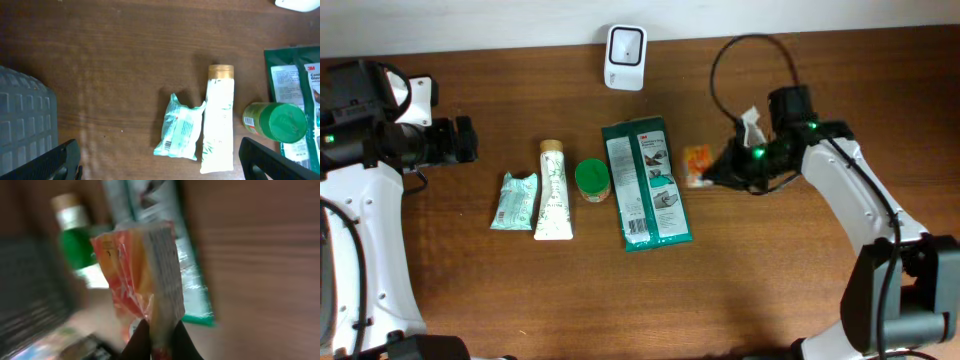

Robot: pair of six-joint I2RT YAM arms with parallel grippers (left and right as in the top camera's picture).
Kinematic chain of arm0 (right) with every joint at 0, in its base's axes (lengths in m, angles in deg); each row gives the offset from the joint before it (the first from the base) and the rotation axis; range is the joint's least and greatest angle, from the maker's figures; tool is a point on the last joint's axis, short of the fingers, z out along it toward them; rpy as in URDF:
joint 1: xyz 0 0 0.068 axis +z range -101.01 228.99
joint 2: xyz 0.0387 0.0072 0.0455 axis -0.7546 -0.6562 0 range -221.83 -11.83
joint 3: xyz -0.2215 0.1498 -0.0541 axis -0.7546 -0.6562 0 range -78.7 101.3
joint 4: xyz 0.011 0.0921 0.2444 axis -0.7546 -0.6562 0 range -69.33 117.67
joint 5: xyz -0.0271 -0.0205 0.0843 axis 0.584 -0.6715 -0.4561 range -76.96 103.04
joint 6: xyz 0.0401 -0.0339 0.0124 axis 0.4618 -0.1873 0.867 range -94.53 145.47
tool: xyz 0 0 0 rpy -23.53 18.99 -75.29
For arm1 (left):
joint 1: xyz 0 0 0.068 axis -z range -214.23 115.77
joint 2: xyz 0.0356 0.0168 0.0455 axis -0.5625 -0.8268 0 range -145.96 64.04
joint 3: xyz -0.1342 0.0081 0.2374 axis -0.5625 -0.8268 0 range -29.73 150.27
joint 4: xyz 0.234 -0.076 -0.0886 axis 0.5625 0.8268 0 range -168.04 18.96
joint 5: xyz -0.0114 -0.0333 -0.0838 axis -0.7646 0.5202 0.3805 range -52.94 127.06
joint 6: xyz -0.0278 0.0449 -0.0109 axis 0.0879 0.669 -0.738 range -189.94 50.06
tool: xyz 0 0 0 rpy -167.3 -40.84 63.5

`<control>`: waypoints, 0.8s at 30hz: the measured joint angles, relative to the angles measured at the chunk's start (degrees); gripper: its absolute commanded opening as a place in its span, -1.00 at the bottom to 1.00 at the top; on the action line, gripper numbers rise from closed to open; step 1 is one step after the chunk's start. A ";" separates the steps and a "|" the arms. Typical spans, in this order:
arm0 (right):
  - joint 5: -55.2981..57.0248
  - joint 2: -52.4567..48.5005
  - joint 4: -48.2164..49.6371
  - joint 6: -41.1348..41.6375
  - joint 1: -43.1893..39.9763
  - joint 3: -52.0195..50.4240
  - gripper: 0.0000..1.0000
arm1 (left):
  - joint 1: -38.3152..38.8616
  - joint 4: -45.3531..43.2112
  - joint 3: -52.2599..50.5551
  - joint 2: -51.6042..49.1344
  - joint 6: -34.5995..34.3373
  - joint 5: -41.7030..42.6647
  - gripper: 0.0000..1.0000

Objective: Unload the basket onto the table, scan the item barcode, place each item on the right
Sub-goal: 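Lift the orange box with the right gripper toward the barcode scanner, then hold the orange box in front of the white scanner, right gripper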

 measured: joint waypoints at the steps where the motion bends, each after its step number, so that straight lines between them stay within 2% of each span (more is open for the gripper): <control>1: 7.82 -0.33 -5.66 -2.05 0.70 6.23 -0.92 | 0.00 -0.09 0.00 -0.02 0.00 0.02 0.98; 2: 16.48 -0.98 -13.22 -4.63 1.81 17.11 -0.92 | 0.00 0.07 0.00 0.00 -0.02 0.00 0.98; 3: 22.25 -0.92 -13.68 -6.03 3.69 25.16 -0.91 | 0.00 -0.04 0.00 0.00 0.00 0.00 0.98; 5: 29.64 -0.57 -10.08 -7.19 7.10 31.39 -0.91 | 0.00 -0.07 0.00 0.00 0.00 0.00 0.98; 6: 37.11 -0.68 0.17 -8.20 11.26 33.22 -0.92 | 0.00 -0.02 0.00 0.00 -0.02 0.00 0.98; 7: 40.89 -0.72 4.70 -8.83 13.53 33.66 -0.92 | 0.00 0.13 0.00 -0.02 0.00 -0.02 0.98; 9: 51.95 -3.26 21.62 -15.43 20.22 33.94 -0.91 | 0.00 0.04 0.00 0.00 0.00 0.00 0.98; 10: 54.58 -5.11 25.97 -17.99 21.90 34.25 -0.92 | 0.00 0.17 0.00 0.00 0.00 0.00 0.98; 14: 60.04 -20.09 46.58 -39.98 25.73 33.94 -0.91 | 0.00 0.13 -0.07 0.00 0.00 0.00 0.98; 18: 61.51 -34.34 64.81 -55.93 25.73 33.66 -0.92 | 0.00 -0.04 -0.11 0.00 0.00 0.00 0.98; 21: 62.01 -39.45 68.17 -66.84 25.73 33.66 -0.91 | 0.00 0.02 -0.11 0.00 0.00 0.00 0.98; 24: 62.16 -40.76 66.84 -71.10 25.73 33.66 -0.92 | 0.00 0.02 -0.11 0.00 0.00 0.00 0.98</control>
